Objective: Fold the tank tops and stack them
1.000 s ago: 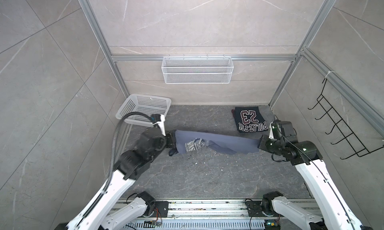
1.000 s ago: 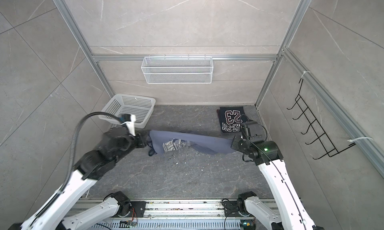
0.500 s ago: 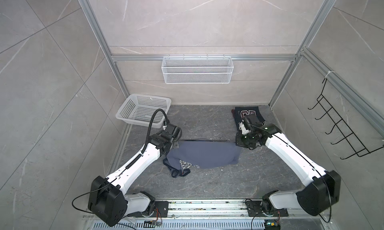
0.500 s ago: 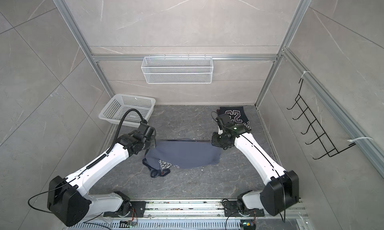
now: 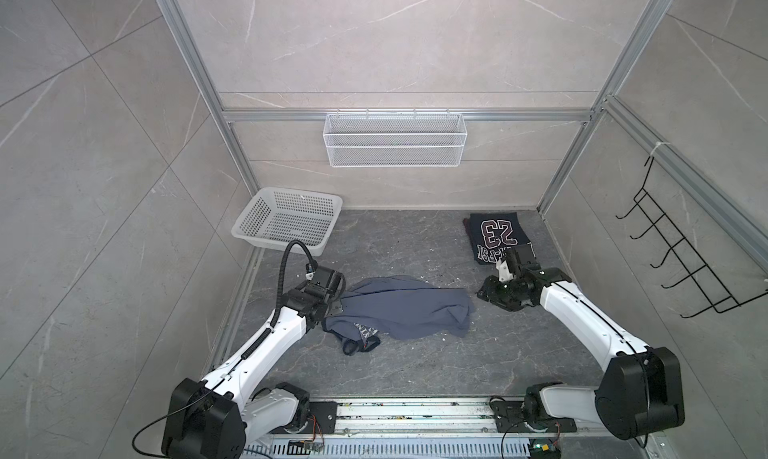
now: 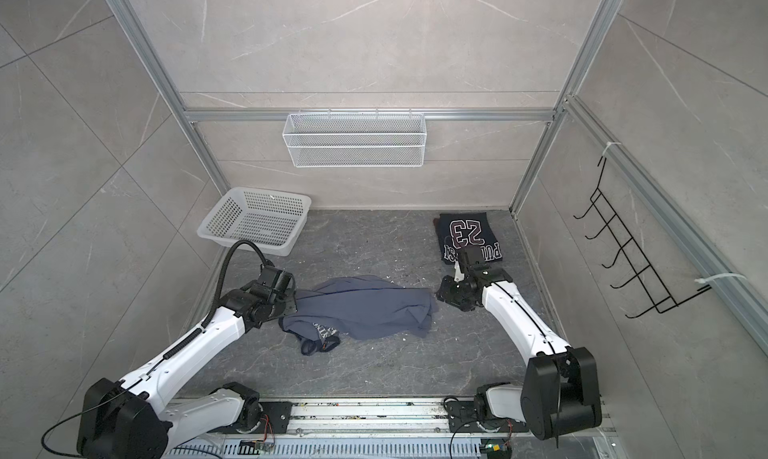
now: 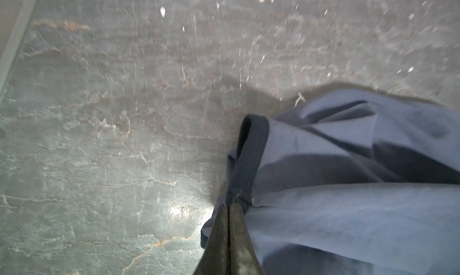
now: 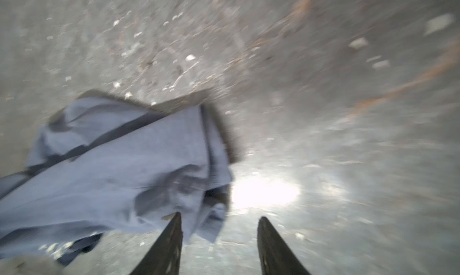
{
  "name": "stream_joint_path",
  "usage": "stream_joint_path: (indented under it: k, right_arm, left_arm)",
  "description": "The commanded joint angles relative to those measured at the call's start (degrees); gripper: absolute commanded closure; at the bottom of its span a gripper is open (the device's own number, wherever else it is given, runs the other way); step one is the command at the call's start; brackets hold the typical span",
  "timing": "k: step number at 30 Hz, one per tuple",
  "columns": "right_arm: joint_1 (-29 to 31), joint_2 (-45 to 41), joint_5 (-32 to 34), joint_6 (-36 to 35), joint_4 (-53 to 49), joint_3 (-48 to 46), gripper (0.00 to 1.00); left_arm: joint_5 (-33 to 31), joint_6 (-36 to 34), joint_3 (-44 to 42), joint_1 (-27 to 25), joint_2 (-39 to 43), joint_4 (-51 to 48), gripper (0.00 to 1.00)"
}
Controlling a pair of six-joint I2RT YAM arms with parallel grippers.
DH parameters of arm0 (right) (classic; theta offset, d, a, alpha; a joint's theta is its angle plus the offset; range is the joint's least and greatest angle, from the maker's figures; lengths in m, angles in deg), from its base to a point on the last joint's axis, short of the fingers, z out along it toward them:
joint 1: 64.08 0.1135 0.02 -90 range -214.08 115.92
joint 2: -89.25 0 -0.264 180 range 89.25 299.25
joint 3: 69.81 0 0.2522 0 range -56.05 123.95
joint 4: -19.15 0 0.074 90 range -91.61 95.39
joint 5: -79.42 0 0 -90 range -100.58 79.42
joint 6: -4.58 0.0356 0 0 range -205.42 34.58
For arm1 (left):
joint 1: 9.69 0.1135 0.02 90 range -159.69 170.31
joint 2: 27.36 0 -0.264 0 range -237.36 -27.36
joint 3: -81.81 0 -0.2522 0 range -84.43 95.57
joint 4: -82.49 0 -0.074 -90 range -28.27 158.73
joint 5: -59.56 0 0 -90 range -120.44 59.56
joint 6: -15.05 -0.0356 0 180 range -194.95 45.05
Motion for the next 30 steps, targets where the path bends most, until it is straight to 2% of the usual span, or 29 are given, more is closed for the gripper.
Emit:
stream_joint_path:
  k: [1, 6, 15, 21, 26, 30]
  right_arm:
    - [0.4, -1.1, -10.0, 4.4, 10.1, -5.8, 0.50]
    - [0.3, -2.2, -12.4, 8.5, 18.2, -13.2, 0.54]
    - [0.4, -0.8, -12.5, 9.8, 22.4, -14.7, 0.61]
    - [0.4, 1.5, -11.8, 9.9, 22.1, -14.1, 0.61]
    - [0.4, -0.1, -10.6, 11.6, 22.8, -15.7, 0.52]
    - [0.3, 1.4, -12.8, 13.0, 26.1, -16.7, 0.57]
  left_arm:
    - [1.1, 1.2, 0.4, 0.3, -0.6, 2.5, 1.00]
    - [1.4, 1.2, 0.4, 0.3, -1.2, 3.3, 1.00]
    - [1.6, 0.9, 1.1, 0.3, -2.1, 3.4, 1.00]
    - [2.0, 1.4, 0.7, 0.3, -1.8, 3.6, 1.00]
    - [2.3, 1.4, 0.6, 0.3, -1.5, 3.5, 1.00]
    - [2.5, 1.4, 0.5, 0.3, -1.7, 3.7, 1.00]
